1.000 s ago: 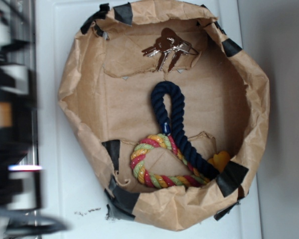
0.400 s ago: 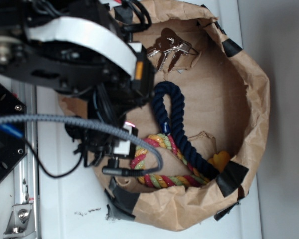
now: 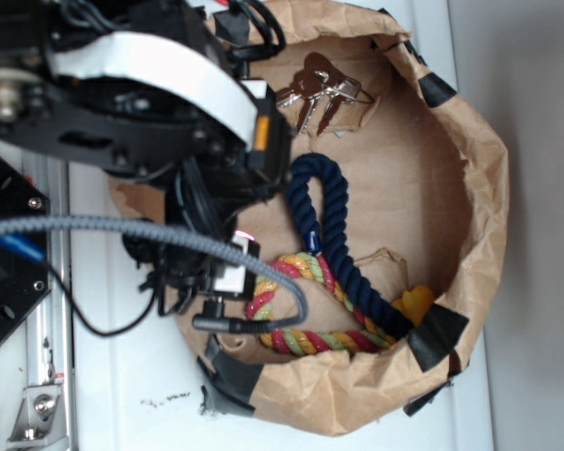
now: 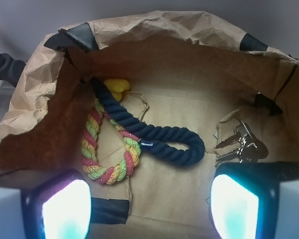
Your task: Grab the silver keys.
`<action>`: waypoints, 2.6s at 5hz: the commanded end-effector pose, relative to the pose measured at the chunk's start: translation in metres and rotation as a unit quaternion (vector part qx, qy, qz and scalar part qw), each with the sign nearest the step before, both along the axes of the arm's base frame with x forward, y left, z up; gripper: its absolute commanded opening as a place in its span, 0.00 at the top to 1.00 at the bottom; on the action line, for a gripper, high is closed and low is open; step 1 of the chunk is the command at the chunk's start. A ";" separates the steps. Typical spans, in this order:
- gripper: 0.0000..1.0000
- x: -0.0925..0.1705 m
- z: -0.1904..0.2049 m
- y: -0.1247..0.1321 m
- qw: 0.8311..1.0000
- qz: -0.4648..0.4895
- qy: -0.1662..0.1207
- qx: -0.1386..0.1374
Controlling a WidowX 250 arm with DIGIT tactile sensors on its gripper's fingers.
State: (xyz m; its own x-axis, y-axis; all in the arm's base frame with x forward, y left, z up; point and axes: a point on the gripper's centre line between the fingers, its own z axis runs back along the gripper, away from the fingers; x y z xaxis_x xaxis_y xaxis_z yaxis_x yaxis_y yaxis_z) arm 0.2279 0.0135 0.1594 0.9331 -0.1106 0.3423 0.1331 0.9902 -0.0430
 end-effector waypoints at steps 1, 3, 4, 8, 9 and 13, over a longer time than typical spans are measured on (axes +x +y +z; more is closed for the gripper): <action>0.00 0.048 -0.053 0.011 0.998 -0.018 0.018 0.057; 0.00 0.042 -0.066 0.012 0.996 -0.047 0.014 0.074; 0.00 0.046 -0.074 0.014 0.996 -0.043 0.017 0.079; 0.00 0.056 -0.073 0.047 0.995 -0.020 -0.003 0.099; 0.00 0.051 -0.068 0.059 0.993 -0.015 -0.005 0.119; 0.00 0.027 -0.011 0.054 0.998 -0.059 -0.007 0.038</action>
State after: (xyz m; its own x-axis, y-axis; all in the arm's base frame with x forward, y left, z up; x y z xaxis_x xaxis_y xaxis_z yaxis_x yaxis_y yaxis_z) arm 0.2479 0.0600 0.1250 0.9262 -0.2532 0.2793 0.2658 0.9640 -0.0074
